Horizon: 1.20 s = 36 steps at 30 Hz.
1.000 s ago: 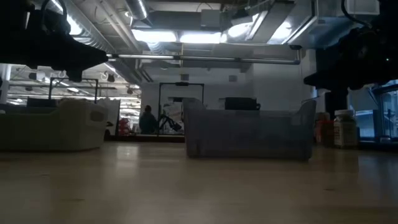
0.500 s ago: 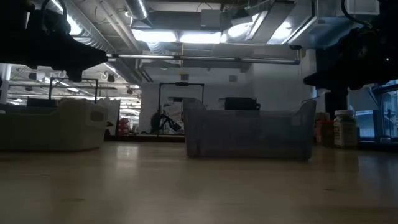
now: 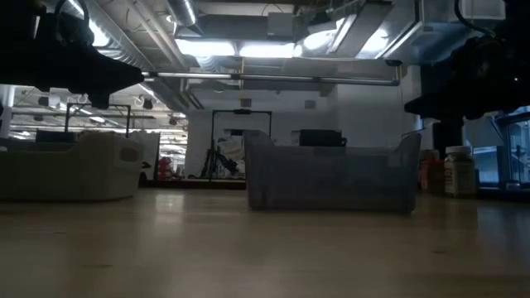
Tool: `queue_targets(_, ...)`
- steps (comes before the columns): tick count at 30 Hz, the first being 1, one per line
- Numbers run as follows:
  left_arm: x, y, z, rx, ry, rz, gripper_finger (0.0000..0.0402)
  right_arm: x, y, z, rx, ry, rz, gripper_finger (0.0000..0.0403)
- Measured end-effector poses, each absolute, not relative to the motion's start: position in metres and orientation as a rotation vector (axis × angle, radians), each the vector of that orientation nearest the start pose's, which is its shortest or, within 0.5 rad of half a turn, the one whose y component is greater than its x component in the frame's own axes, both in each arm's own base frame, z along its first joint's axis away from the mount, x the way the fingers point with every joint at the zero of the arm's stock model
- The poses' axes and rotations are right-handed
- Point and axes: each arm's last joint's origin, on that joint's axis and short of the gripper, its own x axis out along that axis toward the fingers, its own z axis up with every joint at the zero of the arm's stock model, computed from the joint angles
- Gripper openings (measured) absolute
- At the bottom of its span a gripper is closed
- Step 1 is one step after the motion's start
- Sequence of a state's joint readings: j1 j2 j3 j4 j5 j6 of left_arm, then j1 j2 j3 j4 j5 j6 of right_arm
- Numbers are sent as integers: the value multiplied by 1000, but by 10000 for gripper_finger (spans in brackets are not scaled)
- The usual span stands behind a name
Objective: Sort spices by type
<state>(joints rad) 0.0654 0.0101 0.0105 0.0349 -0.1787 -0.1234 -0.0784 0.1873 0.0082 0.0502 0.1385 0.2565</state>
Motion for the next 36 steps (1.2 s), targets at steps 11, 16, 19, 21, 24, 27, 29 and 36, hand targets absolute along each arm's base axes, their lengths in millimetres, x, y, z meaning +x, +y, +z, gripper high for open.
queue_targets(11,97,11,170,-89,-48,243,68,107,-12,156,251,92,-231,14)
queue_targets(16,97,12,172,8,-58,245,68,108,-13,159,257,67,-231,14)
queue_targets(19,96,11,173,1,-70,245,68,108,-14,168,257,-33,-265,14)
queue_targets(21,96,11,173,-6,-70,245,68,107,-15,174,247,-100,-289,14)
queue_targets(24,96,11,173,14,-69,245,68,107,-16,181,203,-135,-317,14)
queue_targets(27,96,12,173,23,-72,249,68,106,-18,193,162,-157,-390,14)
queue_targets(29,96,12,177,38,-103,277,68,105,-20,202,125,-169,-478,14)
queue_targets(36,92,16,190,141,-219,423,68,109,-27,233,-10,-79,-752,14)
